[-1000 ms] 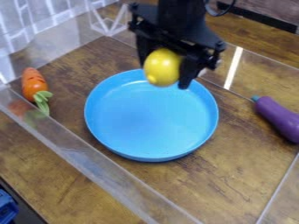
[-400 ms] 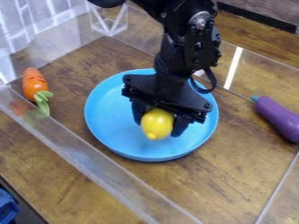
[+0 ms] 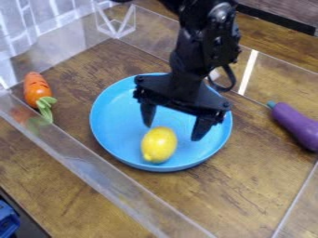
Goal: Put the lemon on the blue tray
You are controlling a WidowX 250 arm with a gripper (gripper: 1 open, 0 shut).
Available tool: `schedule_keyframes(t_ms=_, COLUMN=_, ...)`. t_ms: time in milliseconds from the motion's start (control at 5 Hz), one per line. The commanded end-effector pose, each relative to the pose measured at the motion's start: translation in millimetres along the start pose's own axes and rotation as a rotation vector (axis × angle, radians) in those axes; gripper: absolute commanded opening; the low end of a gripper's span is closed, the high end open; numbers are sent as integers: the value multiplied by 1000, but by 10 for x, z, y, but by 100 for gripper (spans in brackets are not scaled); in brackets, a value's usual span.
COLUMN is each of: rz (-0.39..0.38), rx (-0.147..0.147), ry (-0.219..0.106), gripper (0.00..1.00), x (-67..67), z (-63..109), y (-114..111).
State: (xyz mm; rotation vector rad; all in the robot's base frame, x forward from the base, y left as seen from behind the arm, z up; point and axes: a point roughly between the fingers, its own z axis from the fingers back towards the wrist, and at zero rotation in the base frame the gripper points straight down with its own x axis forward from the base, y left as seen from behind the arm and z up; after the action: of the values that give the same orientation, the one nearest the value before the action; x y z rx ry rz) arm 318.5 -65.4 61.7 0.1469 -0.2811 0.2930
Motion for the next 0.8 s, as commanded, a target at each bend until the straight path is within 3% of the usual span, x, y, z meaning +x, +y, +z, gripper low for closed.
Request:
schedule_keyframes(t_ms=0, rz=58, rx=-44, ry=-37, gripper=100, x=180, z=270, y=-65)
schedule_keyframes(t_ms=400, rz=108, rx=-103, ry=10, gripper=100, x=493, z=655, y=248)
schedule_keyframes(t_ms=600, rz=138, rx=-135, ry=44, gripper=100, x=516, z=809, y=390)
